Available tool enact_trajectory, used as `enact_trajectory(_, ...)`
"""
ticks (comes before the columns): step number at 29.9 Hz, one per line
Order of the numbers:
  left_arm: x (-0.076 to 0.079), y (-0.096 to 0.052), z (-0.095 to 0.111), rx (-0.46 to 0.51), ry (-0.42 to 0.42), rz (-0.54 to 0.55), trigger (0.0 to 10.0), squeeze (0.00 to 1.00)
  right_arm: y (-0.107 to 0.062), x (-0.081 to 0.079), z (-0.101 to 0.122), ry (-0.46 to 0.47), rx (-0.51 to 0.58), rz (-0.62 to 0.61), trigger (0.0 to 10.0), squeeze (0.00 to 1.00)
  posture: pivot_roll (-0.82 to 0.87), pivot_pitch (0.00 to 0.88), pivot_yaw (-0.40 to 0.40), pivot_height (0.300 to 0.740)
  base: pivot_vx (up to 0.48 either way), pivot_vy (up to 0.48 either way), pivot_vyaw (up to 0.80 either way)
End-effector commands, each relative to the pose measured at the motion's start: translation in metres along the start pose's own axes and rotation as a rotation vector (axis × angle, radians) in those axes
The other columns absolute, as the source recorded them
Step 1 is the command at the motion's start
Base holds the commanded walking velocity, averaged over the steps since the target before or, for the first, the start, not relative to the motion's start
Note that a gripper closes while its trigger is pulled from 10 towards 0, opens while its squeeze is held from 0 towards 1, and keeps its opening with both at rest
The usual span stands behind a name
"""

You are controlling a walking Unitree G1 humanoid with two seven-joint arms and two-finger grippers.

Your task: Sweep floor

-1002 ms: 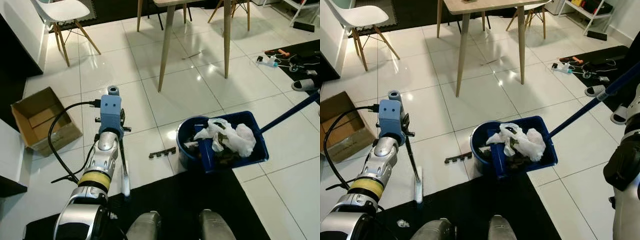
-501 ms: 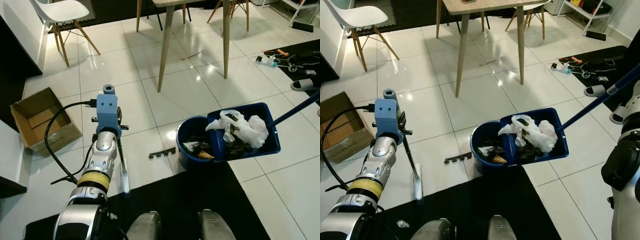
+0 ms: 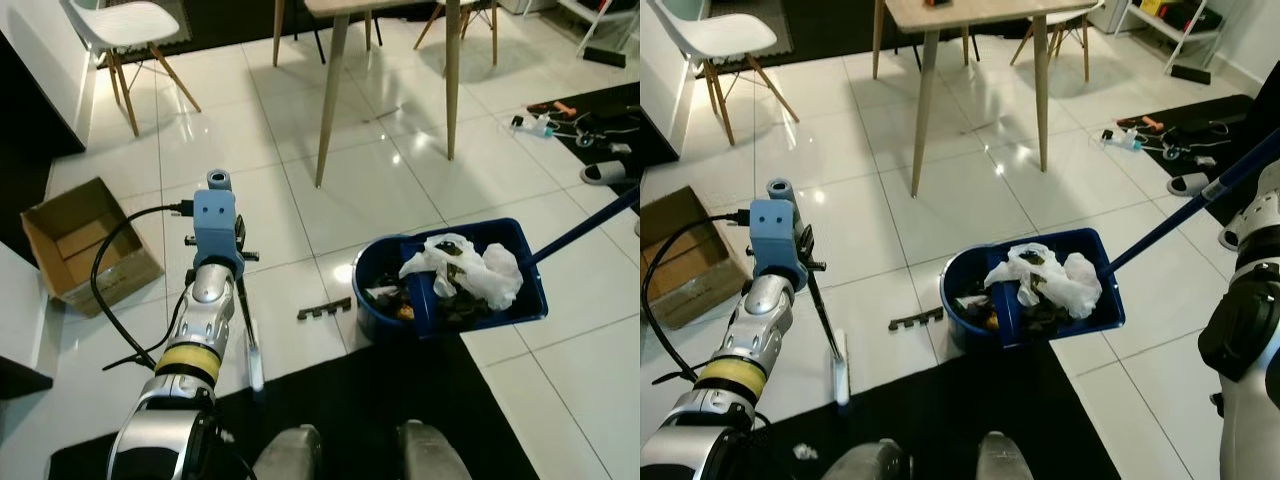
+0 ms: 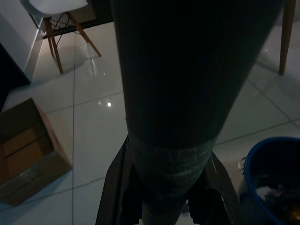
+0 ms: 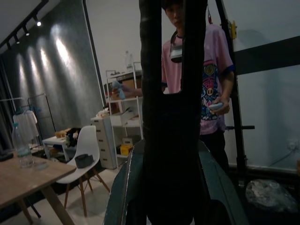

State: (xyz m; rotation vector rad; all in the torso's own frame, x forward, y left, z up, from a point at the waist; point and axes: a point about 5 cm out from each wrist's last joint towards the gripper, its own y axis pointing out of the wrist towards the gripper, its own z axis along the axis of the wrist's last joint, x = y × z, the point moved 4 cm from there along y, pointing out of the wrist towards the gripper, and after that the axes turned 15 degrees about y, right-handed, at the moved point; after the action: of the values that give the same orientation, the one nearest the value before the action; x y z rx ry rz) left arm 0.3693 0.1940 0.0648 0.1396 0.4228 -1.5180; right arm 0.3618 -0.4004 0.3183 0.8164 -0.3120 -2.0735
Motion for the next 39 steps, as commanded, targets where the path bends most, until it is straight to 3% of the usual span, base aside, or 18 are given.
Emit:
enact_trajectory(1,-0.001,0.001,0.012,0.058,-0.008,0.007,10.0,0.00,0.004,-0.006,0.012,0.036,0.062,0.004,10.0,0.00,-0.02,0.010,0.012,0.740,0.439,0.000,0.00)
enact_trajectory(9,0.001,0.000,0.011,0.057,-0.011,0.007,10.0,0.00,0.002,-0.012,0.007,0.038,0.048,0.023,10.0,0.00,-0.02,0.008,0.010,0.740,0.427,0.000,0.00)
enact_trajectory(27,-0.004,-0.001,0.011,0.069,-0.007,0.034,10.0,0.00,0.000,-0.025,0.000,0.043,0.025,0.061,10.0,0.00,-0.01,0.017,0.001,0.740,0.000,0.000,0.00)
enact_trajectory(39,-0.006,-0.003,0.012,0.079,-0.012,0.049,10.0,0.00,-0.003,-0.040,0.002,-0.056,0.066,0.135,10.0,0.00,-0.02,0.031,0.002,0.740,0.000,0.000,0.00)
